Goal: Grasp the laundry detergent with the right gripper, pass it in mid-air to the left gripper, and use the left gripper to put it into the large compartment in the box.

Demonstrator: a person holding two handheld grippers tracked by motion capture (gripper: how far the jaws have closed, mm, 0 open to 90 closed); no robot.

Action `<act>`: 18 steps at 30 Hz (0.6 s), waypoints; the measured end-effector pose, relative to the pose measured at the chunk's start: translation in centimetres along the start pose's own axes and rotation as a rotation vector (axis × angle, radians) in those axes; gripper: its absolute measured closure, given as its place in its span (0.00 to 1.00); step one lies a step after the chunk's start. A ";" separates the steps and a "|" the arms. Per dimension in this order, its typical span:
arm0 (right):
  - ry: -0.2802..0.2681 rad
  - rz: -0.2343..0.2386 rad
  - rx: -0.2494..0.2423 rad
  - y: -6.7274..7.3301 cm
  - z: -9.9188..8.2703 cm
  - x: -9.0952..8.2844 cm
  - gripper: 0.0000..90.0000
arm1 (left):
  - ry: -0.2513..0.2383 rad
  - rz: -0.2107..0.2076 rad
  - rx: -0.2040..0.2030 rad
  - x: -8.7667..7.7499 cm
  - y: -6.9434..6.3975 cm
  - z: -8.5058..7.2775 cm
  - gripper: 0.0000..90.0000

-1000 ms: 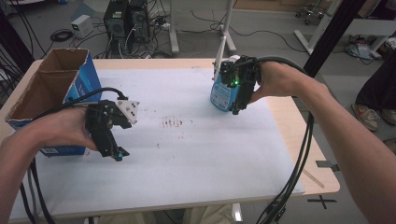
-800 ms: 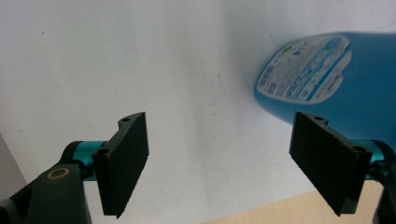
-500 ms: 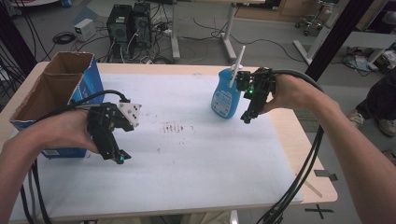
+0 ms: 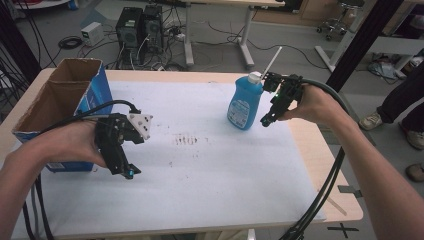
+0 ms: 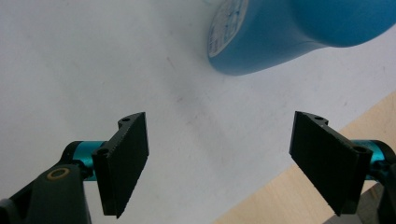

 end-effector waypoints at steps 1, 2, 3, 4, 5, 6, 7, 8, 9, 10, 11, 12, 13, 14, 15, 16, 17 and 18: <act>-0.011 -0.002 0.015 -0.1 0.1 0.1 0.21 | 0.001 0.003 0.002 0.0 0.0 0.0 0.19; -0.020 -0.004 0.026 -0.3 0.1 0.2 0.21 | 0.001 0.004 0.008 0.0 0.1 -0.1 0.19; -0.031 -0.005 0.046 -0.4 0.2 0.4 0.21 | -0.001 0.004 0.004 0.0 0.1 -0.1 0.19; -0.045 -0.004 0.051 -0.5 0.2 0.5 0.21 | -0.002 0.002 0.004 0.0 0.1 -0.1 0.19; -0.057 0.000 0.068 -0.6 0.3 0.6 0.21 | -0.002 0.003 0.003 0.0 0.1 -0.1 0.19; -0.072 0.009 0.080 -0.6 0.5 0.7 0.21 | -0.003 0.003 0.002 0.0 0.1 -0.1 0.19; -0.085 0.007 0.088 -0.7 0.6 0.8 0.21 | -0.002 0.003 0.003 0.0 0.1 -0.1 0.19; -0.099 0.009 0.101 -0.8 0.8 0.8 0.21 | -0.005 0.002 -0.004 0.0 0.1 -0.1 0.19; -0.109 0.011 0.112 -0.9 0.9 0.8 0.21 | -0.002 0.003 0.004 0.0 0.1 -0.1 0.19; -0.123 0.015 0.126 -1.0 1.0 0.9 0.21 | -0.003 0.004 0.002 0.0 0.1 -0.1 0.19; -0.131 0.016 0.131 -1.0 1.1 0.9 0.21 | -0.002 0.005 0.003 0.0 0.1 -0.1 0.19; -0.145 0.017 0.133 -1.1 1.2 1.0 0.21 | -0.002 0.004 0.004 0.0 0.1 -0.1 0.19; -0.158 0.018 0.141 -1.2 1.4 1.1 0.21 | -0.002 0.004 0.005 0.0 0.1 -0.1 0.19; -0.166 0.021 0.150 -1.2 1.4 1.1 0.21 | -0.002 0.005 0.003 0.0 0.1 -0.2 0.19; -0.172 0.023 0.160 -1.3 1.5 1.2 0.21 | 0.001 0.003 0.006 -0.1 0.1 -0.2 0.19; -0.180 0.026 0.167 -1.3 1.6 1.2 0.21 | -0.005 0.007 0.004 0.0 0.2 -0.2 0.19; -0.190 0.028 0.175 -1.4 1.6 1.3 0.21 | -0.006 0.011 0.003 0.0 0.2 -0.2 0.19; -0.199 0.036 0.182 -1.4 1.7 1.4 0.21 | -0.001 0.007 0.009 -0.1 0.2 -0.2 0.19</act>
Point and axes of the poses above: each handheld gripper's, and its own axes: x roughly forward along the jaws, z roughly out of its top, y roughly to its left, the point moved 8 cm from there along x, roughly forward along the jaws, and after that the axes turned 12 degrees about x, right-handed, at the moved point
